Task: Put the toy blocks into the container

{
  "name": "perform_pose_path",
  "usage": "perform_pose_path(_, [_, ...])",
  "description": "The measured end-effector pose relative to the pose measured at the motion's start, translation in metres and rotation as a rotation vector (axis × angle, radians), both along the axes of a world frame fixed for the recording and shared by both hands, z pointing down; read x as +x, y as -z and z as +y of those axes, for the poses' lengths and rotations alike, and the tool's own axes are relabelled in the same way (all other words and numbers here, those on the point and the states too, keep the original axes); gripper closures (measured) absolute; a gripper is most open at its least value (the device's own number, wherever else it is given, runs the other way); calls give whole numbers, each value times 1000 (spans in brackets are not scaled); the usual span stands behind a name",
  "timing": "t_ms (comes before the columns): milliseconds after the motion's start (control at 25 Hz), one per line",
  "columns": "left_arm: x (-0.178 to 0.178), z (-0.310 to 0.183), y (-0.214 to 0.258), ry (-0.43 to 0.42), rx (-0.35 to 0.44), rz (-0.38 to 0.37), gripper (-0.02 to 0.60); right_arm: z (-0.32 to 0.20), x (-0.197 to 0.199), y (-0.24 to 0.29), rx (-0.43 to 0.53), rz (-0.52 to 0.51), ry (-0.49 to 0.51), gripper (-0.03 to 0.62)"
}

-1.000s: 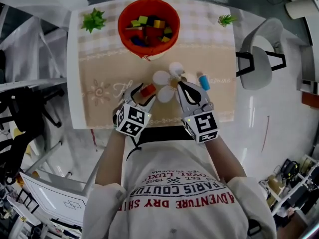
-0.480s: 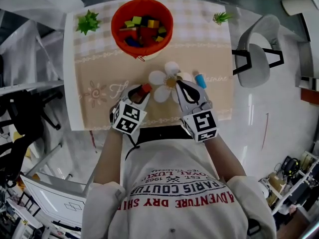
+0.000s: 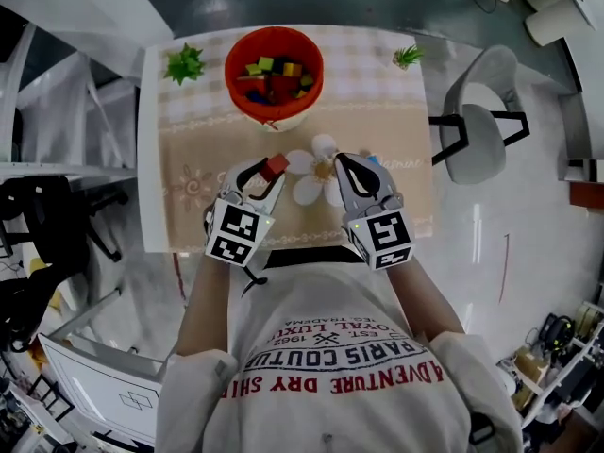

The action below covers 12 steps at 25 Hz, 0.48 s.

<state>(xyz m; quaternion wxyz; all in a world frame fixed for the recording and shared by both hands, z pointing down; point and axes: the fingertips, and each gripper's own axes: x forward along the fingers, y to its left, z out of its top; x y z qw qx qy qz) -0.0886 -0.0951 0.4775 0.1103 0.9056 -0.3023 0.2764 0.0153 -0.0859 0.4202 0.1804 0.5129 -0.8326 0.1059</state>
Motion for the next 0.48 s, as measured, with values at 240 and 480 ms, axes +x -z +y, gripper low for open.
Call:
perform_pose_path(240, [-3,-23,61,41,132,43,425,-8,3,30,70,0,-4,592])
perform_pose_path(480, [-6,-60,108,92,236,70,425,-24,9,52,119,-7,-15,592])
